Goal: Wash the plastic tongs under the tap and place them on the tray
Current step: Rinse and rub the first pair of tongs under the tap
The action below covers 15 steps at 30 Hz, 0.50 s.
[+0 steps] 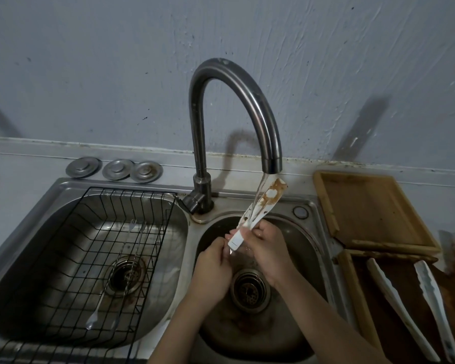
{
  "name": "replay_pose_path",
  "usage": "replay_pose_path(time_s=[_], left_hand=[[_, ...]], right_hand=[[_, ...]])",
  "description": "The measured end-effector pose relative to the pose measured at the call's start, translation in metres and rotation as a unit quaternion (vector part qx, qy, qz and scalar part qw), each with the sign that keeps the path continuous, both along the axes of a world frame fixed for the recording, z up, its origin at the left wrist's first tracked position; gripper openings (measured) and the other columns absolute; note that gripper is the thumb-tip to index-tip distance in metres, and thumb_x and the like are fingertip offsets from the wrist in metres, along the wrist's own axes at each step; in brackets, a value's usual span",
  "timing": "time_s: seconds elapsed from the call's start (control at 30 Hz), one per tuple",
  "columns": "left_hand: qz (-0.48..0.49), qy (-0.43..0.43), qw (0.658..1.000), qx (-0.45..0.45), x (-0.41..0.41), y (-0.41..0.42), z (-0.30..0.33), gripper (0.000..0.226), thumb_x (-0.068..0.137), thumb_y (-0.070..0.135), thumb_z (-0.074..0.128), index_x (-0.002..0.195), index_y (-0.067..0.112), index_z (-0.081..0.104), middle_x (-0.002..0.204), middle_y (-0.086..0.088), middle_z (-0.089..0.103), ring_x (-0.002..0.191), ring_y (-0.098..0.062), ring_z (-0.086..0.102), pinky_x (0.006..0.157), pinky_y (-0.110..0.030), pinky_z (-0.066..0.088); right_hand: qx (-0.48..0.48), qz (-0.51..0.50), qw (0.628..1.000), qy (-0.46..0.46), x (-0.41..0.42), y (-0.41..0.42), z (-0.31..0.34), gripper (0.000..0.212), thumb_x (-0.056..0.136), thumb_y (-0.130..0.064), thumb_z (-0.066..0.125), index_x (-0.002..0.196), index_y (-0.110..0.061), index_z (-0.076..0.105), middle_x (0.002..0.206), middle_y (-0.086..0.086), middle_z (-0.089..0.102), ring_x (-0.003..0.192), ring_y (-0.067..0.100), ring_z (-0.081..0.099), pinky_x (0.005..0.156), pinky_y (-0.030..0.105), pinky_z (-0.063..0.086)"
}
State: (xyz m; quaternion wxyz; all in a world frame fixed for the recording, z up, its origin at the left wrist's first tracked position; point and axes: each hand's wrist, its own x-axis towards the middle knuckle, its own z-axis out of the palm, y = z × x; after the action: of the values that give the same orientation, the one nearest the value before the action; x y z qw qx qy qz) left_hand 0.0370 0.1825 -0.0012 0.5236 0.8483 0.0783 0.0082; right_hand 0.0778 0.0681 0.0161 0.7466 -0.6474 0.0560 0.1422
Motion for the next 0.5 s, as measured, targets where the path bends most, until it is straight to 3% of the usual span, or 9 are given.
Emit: replay_pose_path(time_s=[0.1,0.17,0.27,0.37,0.5], left_hand=[[-0.002,0.004,1.0,0.001,-0.001,0.003,0.006,0.037,0.09,0.003,0.044,0.061,0.025,0.044,0.053,0.006,0.049,0.05,-0.007,0.046,0.046,-0.012,0.036],[-0.004,0.002,1.0,0.004,-0.002,0.002,0.009,0.038,0.09,0.003,0.045,0.06,0.026,0.043,0.054,0.007,0.048,0.051,-0.006,0.045,0.047,-0.011,0.036],[-0.001,0.003,1.0,0.007,-0.001,0.006,0.01,0.038,0.088,-0.001,0.045,0.06,0.025,0.044,0.057,0.007,0.048,0.054,-0.006,0.044,0.048,-0.012,0.036],[0.001,0.009,1.0,0.012,0.0,0.011,0.009,0.038,0.085,-0.005,0.046,0.059,0.023,0.043,0.056,0.006,0.047,0.055,-0.006,0.043,0.049,-0.012,0.035],[-0.014,0.007,0.999,0.034,-0.002,0.008,0.014,0.034,0.085,-0.002,0.045,0.059,0.019,0.042,0.055,0.005,0.045,0.054,-0.008,0.041,0.048,-0.013,0.034]], right_hand=[[-0.021,0.0,1.0,-0.001,-0.002,0.001,0.001,0.019,0.084,-0.003,0.065,0.102,0.0,0.058,0.09,0.015,0.074,0.082,0.021,0.074,0.07,0.031,0.059],[-0.014,-0.016,1.0,0.019,-0.001,0.002,0.003,0.015,0.089,-0.009,0.059,0.1,0.0,0.06,0.089,0.017,0.073,0.08,0.022,0.074,0.064,0.029,0.059],[0.026,0.009,0.999,0.044,0.0,0.001,0.006,0.017,0.094,-0.01,0.05,0.105,0.0,0.059,0.094,0.019,0.072,0.085,0.025,0.073,0.066,0.03,0.059],[0.035,0.044,0.998,0.036,-0.003,0.0,0.009,0.018,0.091,-0.002,0.054,0.107,0.002,0.058,0.099,0.021,0.071,0.087,0.025,0.072,0.066,0.027,0.058],[0.003,-0.011,0.998,0.057,-0.005,0.001,0.008,0.024,0.092,-0.018,0.056,0.105,0.002,0.061,0.088,0.02,0.073,0.076,0.027,0.074,0.059,0.025,0.058]])
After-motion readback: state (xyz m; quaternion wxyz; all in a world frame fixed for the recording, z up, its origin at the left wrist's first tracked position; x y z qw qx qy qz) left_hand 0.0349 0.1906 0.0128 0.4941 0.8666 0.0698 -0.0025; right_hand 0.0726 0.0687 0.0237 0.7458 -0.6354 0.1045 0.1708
